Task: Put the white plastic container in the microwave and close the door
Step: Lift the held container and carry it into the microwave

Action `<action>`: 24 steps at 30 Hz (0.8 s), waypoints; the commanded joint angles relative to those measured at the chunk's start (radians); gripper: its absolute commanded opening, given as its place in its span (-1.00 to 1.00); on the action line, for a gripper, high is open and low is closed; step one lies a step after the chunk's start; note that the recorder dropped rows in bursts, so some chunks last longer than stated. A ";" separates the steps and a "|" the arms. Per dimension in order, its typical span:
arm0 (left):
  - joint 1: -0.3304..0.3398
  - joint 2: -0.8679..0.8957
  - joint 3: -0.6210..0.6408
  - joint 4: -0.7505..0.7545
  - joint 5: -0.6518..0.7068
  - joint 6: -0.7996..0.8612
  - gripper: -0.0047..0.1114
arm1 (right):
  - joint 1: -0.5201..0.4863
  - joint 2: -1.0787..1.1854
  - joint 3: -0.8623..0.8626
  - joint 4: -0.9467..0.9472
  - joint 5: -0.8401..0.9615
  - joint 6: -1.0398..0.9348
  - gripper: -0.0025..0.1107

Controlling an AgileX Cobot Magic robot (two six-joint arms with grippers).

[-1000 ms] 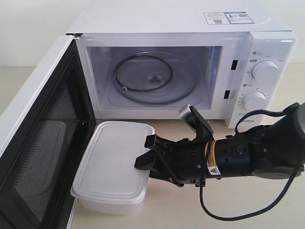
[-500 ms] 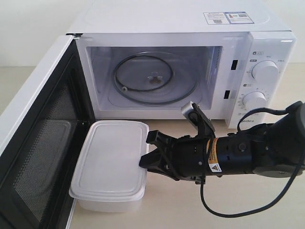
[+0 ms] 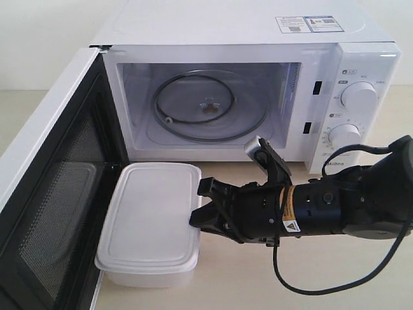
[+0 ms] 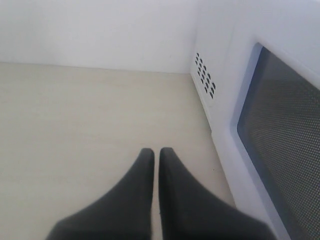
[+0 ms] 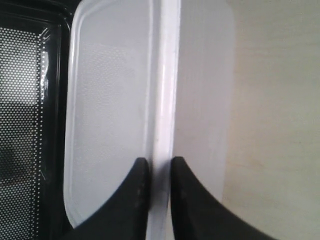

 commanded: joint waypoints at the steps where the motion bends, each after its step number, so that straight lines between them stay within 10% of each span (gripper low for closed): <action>1: 0.001 -0.004 0.003 -0.003 0.002 -0.009 -0.84 | 0.001 -0.081 -0.003 -0.020 0.081 -0.022 -0.96; 24: 0.001 -0.004 0.003 -0.003 0.002 -0.009 -0.84 | 0.001 -0.205 -0.003 0.062 0.236 0.001 -0.96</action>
